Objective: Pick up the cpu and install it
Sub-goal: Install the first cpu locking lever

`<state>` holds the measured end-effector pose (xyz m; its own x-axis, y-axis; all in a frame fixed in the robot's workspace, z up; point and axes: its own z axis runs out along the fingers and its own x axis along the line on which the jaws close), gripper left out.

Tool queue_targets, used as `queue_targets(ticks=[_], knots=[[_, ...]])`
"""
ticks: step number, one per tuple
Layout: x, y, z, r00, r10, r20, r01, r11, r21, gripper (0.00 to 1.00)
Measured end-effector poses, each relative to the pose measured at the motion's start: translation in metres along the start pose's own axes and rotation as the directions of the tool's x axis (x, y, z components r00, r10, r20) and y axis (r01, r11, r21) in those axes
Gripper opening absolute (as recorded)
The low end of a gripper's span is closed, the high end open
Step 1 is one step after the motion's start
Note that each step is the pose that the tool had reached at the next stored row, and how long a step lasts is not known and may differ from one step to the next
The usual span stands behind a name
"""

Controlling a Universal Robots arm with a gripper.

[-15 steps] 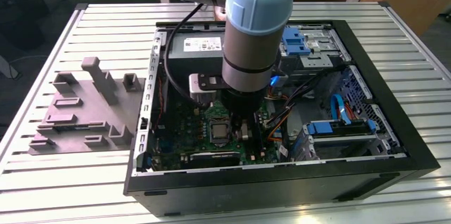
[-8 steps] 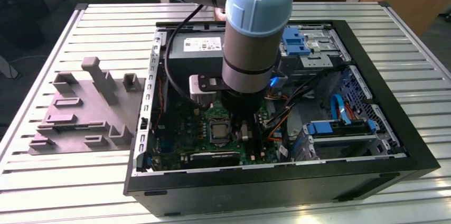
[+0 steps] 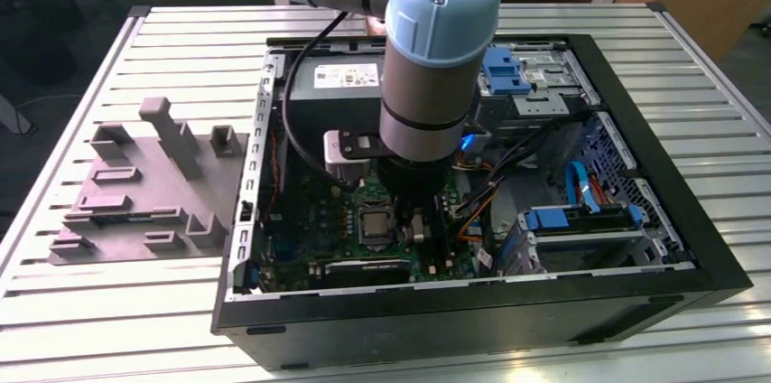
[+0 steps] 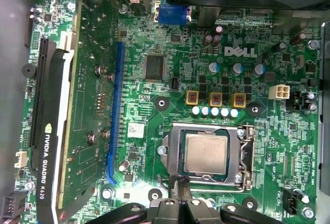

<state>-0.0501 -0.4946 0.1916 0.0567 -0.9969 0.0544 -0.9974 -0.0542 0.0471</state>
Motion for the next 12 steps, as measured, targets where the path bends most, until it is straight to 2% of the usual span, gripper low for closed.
queue_targets(ticks=[12], knots=[[-0.0002, -0.0024, 0.0045, 1.0000, 0.000, 0.0000, 0.000, 1.0000, 0.0001, 0.11]])
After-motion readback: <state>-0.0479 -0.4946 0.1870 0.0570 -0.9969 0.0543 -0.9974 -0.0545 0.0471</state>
